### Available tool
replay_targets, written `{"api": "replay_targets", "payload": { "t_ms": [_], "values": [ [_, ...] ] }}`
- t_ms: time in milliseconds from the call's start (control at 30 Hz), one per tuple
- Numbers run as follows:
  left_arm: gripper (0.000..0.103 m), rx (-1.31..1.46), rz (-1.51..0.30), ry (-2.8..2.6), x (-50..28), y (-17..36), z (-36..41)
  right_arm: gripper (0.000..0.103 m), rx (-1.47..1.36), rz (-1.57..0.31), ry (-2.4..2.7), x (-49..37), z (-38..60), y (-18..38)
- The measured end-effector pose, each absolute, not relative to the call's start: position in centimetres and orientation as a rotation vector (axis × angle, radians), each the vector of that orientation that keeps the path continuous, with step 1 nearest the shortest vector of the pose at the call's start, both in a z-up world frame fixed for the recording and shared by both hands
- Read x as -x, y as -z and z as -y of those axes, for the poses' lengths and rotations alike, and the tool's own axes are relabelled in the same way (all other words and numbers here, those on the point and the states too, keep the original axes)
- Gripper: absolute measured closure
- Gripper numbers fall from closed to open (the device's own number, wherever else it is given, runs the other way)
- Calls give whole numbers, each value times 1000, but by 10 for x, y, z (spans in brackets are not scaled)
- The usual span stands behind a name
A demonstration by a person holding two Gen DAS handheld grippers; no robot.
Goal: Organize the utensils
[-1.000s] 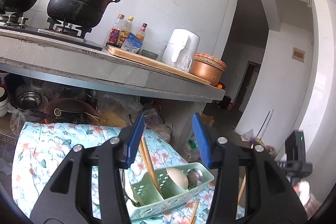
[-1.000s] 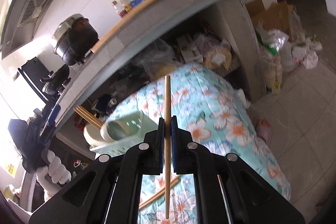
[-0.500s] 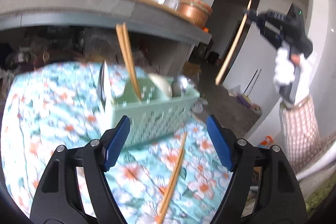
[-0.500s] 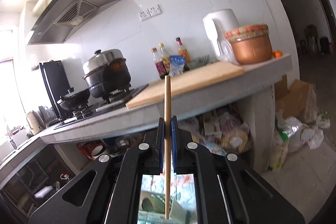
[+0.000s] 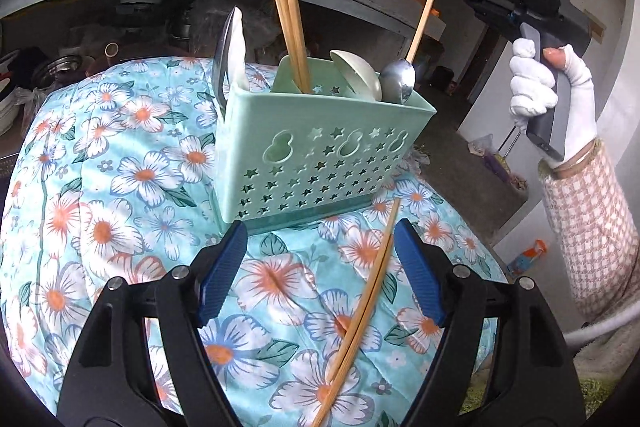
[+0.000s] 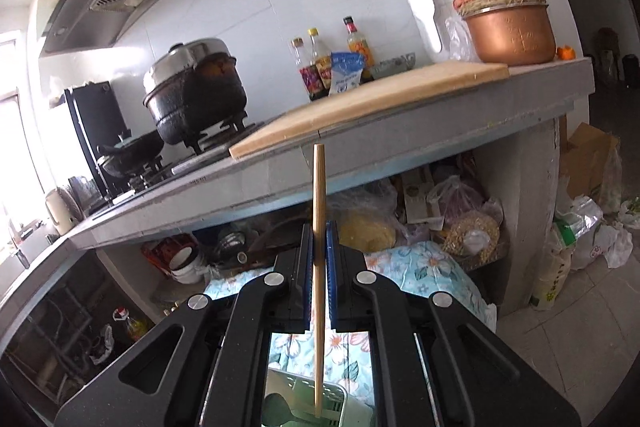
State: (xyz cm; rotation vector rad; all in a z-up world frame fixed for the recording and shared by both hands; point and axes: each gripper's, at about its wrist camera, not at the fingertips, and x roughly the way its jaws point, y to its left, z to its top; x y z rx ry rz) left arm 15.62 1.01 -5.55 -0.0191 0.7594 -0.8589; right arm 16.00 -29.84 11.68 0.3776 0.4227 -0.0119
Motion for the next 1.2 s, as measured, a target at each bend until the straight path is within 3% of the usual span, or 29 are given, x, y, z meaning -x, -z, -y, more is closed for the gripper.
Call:
{"api": "replay_targets", "payload": {
  "t_ms": [133, 200, 233, 267, 533, 967, 1200],
  "values": [
    [31, 10, -774, 841, -159, 62, -8, 95, -363, -504, 10, -167, 292, -94],
    [31, 13, -780, 842, -162, 64, -7, 83, -375, -509, 10, -163, 294, -91],
    [31, 15, -781, 843, -163, 64, -7, 68, -381, -502, 10, -160, 296, -92],
    [31, 15, -782, 843, -164, 65, -7, 66, -385, -492, 9, -156, 298, -93],
    [31, 19, -798, 844, -176, 71, -2, 58, -429, -443, 10, -124, 312, -102],
    [31, 19, -810, 870, -187, 78, 4, 55, -524, -296, -39, -73, 326, -128],
    [30, 10, -821, 890, -188, 83, 10, 44, -586, -394, -20, -57, 327, -90]
  ]
}}
